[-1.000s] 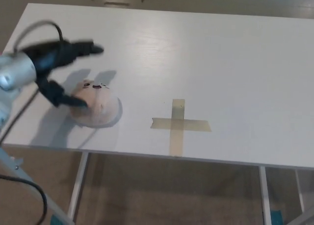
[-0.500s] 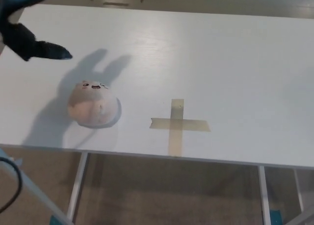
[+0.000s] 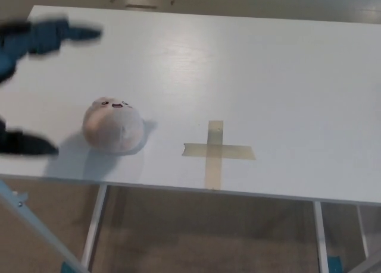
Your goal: Use the left hand to take the pink dumpling toy on a person's hand and put it on the desk.
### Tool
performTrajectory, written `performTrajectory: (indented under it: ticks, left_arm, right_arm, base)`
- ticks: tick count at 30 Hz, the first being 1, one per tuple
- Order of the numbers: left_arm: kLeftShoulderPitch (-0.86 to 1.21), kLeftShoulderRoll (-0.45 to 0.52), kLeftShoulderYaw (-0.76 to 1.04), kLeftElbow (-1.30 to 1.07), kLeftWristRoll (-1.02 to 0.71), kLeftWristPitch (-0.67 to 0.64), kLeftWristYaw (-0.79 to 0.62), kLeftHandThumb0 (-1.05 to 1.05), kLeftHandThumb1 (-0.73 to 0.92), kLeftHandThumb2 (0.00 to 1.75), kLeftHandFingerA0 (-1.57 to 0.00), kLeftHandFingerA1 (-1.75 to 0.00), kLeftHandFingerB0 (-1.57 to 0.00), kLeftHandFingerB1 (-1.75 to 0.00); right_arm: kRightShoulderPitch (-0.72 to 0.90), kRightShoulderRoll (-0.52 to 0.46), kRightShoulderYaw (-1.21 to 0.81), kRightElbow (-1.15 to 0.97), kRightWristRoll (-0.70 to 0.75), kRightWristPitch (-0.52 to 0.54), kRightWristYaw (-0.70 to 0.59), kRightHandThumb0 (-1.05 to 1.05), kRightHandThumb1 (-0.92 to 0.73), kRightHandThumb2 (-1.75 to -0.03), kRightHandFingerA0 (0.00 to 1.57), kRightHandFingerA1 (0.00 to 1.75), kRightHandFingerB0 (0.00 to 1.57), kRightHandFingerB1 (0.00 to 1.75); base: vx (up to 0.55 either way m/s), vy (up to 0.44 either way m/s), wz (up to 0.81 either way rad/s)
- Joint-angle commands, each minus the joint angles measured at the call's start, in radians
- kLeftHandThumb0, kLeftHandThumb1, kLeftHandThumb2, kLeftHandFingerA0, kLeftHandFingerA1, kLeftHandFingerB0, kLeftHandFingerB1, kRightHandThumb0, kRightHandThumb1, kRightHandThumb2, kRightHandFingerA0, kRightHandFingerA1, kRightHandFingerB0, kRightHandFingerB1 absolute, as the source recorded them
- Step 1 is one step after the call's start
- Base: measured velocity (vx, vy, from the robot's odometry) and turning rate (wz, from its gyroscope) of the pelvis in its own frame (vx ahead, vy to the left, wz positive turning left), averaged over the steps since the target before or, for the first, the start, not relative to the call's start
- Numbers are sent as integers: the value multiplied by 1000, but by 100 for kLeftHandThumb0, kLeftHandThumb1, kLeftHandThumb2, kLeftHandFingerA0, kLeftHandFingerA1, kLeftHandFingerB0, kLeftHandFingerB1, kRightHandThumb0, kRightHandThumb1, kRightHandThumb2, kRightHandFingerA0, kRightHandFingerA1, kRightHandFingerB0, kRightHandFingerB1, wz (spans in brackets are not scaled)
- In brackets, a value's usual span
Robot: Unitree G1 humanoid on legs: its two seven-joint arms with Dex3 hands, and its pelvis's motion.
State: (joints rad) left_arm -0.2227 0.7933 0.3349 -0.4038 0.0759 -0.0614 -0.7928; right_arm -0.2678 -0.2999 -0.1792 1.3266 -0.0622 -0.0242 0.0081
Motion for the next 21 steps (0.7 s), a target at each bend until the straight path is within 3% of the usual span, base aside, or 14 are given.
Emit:
performTrajectory:
  ticks: [1, 5, 6, 7, 10, 11, 12, 18, 21]
  left_arm:
    - [624, -280, 290, -353, -428, -132, -78, -35, 45, 53, -65, -47, -51, -39]
    - [790, -329, 323, -362, -503, -178, -144, -38, 49, 54, -74, -50, -60, -42]
    - [843, -343, 324, -355, -511, -193, -166, -40, 40, 79, -73, -66, -51, -55]
    - [913, -365, 308, -331, -501, -212, -188, -40, 41, 80, -75, -68, -53, -56]
    - [1032, -409, 253, -259, -460, -257, -212, -39, 41, 81, -75, -68, -54, -57]
    - [1055, -415, 232, -235, -439, -265, -209, -42, 51, 55, -79, -53, -64, -45]
    - [1062, -416, 227, -230, -434, -267, -207, -42, 51, 55, -79, -53, -64, -45]
    - [1078, -426, 104, -7, -191, -333, -93, -40, 52, 56, -79, -52, -64, -45]
    - [993, -420, 44, 282, 54, -331, 111, -41, 55, 57, -80, -51, -65, -44]
  right_arm:
    - [78, 29, 16, 11, -23, -43, -94, -20, -70, -61, 68, 47, 52, 42]
    - [84, 37, 20, 12, -27, -47, -124, -20, -70, -61, 70, 47, 54, 42]
    - [89, 39, 21, 12, -27, -49, -129, -20, -70, -60, 71, 48, 54, 42]
    - [99, 41, 18, 12, -24, -53, -132, -20, -70, -60, 73, 49, 55, 43]
    - [116, 44, 16, 12, -22, -59, -134, -20, -70, -60, 73, 49, 55, 43]
    - [117, 46, 18, 12, -23, -57, -133, -20, -70, -60, 74, 49, 55, 43]
    - [117, 46, 18, 13, -23, -56, -133, -20, -70, -60, 74, 49, 55, 43]
    - [102, 49, 22, 15, -24, -38, -125, -20, -70, -60, 74, 49, 55, 42]
    - [158, 55, 21, 19, -18, -37, -106, -26, -69, -60, 66, 45, 54, 42]
  base:
    - [0, 0, 0]
    - [0, 0, 0]
    - [0, 0, 0]
    - [0, 0, 0]
    - [0, 0, 0]
    - [0, 0, 0]
    - [0, 0, 0]
    - [0, 0, 0]
    - [0, 0, 0]
